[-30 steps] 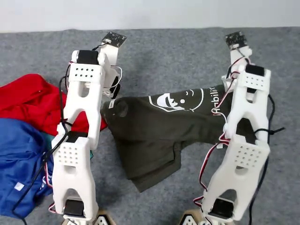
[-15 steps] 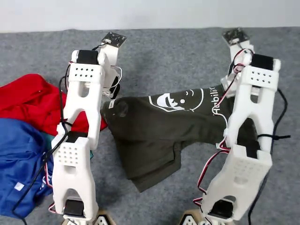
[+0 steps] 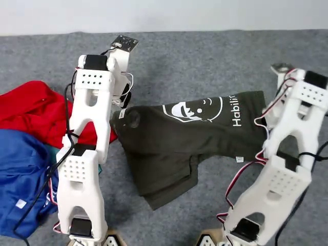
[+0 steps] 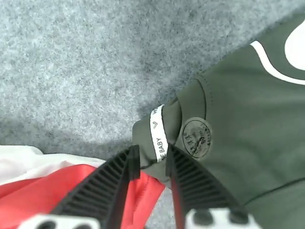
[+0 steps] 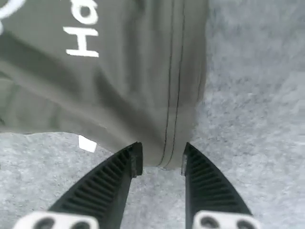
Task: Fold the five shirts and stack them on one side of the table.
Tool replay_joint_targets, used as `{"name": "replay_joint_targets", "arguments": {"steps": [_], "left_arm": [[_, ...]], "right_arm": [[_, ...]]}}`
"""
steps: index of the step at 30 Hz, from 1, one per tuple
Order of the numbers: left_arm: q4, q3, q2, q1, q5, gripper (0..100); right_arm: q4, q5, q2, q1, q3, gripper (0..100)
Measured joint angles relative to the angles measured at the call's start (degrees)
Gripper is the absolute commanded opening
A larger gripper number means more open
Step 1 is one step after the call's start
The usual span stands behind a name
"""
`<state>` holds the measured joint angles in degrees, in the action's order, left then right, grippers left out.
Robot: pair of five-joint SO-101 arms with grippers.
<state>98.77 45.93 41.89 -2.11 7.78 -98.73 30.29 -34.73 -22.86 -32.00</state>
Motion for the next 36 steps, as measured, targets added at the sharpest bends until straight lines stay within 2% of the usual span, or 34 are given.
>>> {"name": "replay_joint_targets", "arguments": {"steps": [4, 9, 16, 23, 31, 36], "left_arm": [[0.0, -1.0, -0.7, -1.7, 0.0, 11], [0.0, -10.0, -8.6, -5.3, 0.0, 11], [0.0, -20.0, -15.6, -3.3, 0.0, 11], [0.0, -20.8, -16.7, -2.2, 0.0, 11], [0.0, -20.8, -16.7, -2.2, 0.0, 11], [0.0, -20.8, -16.7, -2.2, 0.0, 11]], "right_arm": [[-0.5, -1.5, -2.5, -0.8, 0.0, 13.7], [-0.5, -1.8, -3.1, -2.0, 0.0, 13.7], [1.1, -1.8, -9.8, -2.0, 0.0, 13.7], [3.0, -2.8, -11.7, -2.0, 0.0, 12.7], [3.8, -1.9, -11.7, -2.2, 0.0, 1.0], [4.0, 0.4, -10.9, -2.1, 0.0, 0.9]]}}
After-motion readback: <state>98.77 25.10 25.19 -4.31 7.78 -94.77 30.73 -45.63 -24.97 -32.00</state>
